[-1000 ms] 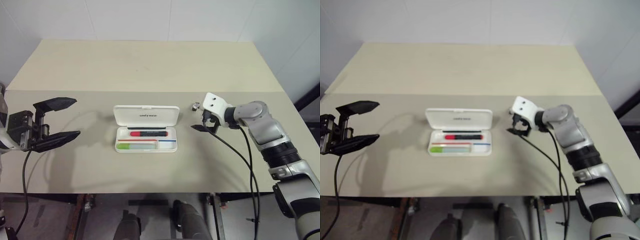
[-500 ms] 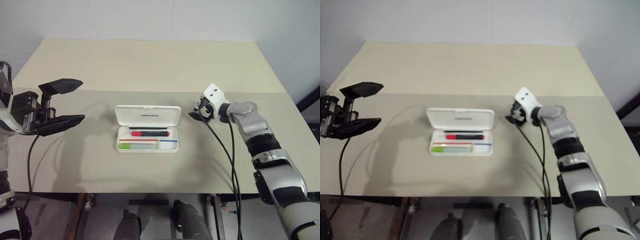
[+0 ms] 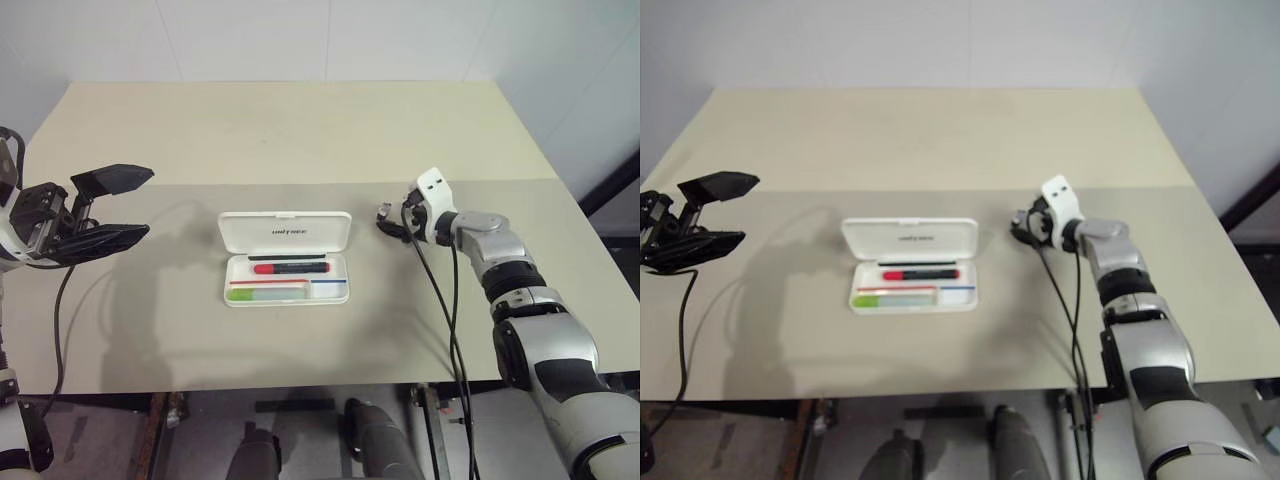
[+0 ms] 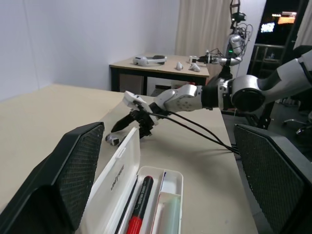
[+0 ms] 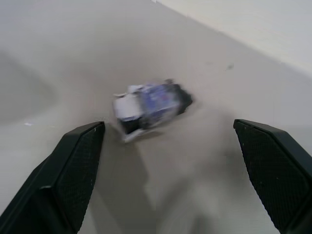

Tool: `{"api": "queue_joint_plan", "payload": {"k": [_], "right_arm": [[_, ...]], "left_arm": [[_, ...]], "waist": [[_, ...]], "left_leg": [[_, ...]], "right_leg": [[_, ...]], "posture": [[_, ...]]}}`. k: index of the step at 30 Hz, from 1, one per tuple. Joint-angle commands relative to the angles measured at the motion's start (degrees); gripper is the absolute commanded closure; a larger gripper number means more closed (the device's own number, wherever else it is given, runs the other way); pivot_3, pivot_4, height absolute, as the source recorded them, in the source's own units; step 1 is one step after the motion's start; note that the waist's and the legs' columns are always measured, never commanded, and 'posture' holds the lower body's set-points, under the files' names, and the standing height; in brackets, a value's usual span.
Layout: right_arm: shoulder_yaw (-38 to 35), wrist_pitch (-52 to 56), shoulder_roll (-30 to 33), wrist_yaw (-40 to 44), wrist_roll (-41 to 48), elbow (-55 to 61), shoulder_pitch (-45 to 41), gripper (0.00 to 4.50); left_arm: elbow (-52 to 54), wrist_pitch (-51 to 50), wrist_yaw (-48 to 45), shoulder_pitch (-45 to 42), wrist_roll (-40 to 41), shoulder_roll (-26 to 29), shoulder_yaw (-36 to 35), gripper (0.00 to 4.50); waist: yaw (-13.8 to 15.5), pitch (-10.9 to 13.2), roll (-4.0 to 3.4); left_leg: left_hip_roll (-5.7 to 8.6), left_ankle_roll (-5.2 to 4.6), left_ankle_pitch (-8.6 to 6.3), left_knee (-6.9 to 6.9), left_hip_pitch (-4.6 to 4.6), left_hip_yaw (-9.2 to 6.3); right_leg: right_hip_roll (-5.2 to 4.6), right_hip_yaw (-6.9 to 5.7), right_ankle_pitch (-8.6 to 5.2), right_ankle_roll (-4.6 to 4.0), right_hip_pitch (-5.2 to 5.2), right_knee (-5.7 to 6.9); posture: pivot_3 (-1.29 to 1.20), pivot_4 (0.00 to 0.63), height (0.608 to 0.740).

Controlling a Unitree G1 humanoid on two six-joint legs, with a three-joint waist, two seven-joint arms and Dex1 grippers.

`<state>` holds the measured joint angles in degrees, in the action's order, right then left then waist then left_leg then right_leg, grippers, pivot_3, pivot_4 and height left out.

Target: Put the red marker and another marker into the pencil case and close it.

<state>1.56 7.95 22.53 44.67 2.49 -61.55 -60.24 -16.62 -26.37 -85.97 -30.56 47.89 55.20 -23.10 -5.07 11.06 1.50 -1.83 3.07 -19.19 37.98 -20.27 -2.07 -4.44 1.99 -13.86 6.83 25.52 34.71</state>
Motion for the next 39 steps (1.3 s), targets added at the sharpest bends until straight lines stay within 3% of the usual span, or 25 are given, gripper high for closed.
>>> {"api": "queue_joint_plan", "payload": {"k": [1, 19, 23, 32, 39], "right_arm": [[-1.4, -0.6, -1.1, 3.9, 1.7, -0.5, -1.9, 0.02], [-1.3, -4.6, -5.6, -8.5, -3.1, -10.9, -5.2, 0.02], [-1.1, -4.9, -5.4, -10.5, -3.8, -11.3, -5.0, 0.91], [-0.9, -4.1, -4.6, -10.3, -4.3, -10.1, -4.3, 4.03], [-1.7, -6.6, -2.8, -11.8, -4.4, -8.5, -7.0, 4.08]], "left_arm": [[-0.2, 1.4, -3.1, -0.9, -0.9, 0.9, -0.3, 0.00], [0.9, 3.0, -2.5, -1.4, -1.3, 0.3, 0.1, 0.00], [1.5, 3.3, -2.1, -1.1, -1.2, 0.1, -0.1, 0.00], [2.4, 3.7, -1.7, -0.7, -0.7, -0.5, -0.4, 0.00], [2.9, 3.9, -1.2, -1.0, -0.7, -1.1, -0.4, 0.00]], "waist": [[-0.1, 0.0, 0.00], [-0.6, 0.0, 0.02], [-0.4, 0.0, 0.06], [0.6, 0.0, 0.07], [0.6, 0.0, 0.06]], "left_leg": [[0.00, 0.00, 0.00, 0.00, 0.00, 0.00], [0.02, 0.24, 0.14, 0.15, 0.10, 0.00], [0.04, 0.23, 0.18, 0.20, 0.15, -0.01], [0.09, 0.22, 0.32, 0.23, 0.13, -0.07], [0.09, 0.23, 0.32, 0.16, 0.06, -0.09]], "right_leg": [[0.00, 0.00, 0.00, 0.00, 0.00, 0.00], [-0.01, 0.12, 0.02, 0.01, -0.01, 0.36], [-0.01, 0.14, 0.07, 0.00, -0.07, 0.41], [-0.01, 0.16, 0.31, 0.00, -0.12, 0.34], [-0.01, 0.14, 0.32, 0.00, -0.11, 0.22]], "posture": [[0.00, 0.150, 0.740], [0.00, 0.150, 0.740], [0.00, 0.150, 0.740], [0.00, 0.150, 0.740], [0.00, 0.150, 0.740]]}}
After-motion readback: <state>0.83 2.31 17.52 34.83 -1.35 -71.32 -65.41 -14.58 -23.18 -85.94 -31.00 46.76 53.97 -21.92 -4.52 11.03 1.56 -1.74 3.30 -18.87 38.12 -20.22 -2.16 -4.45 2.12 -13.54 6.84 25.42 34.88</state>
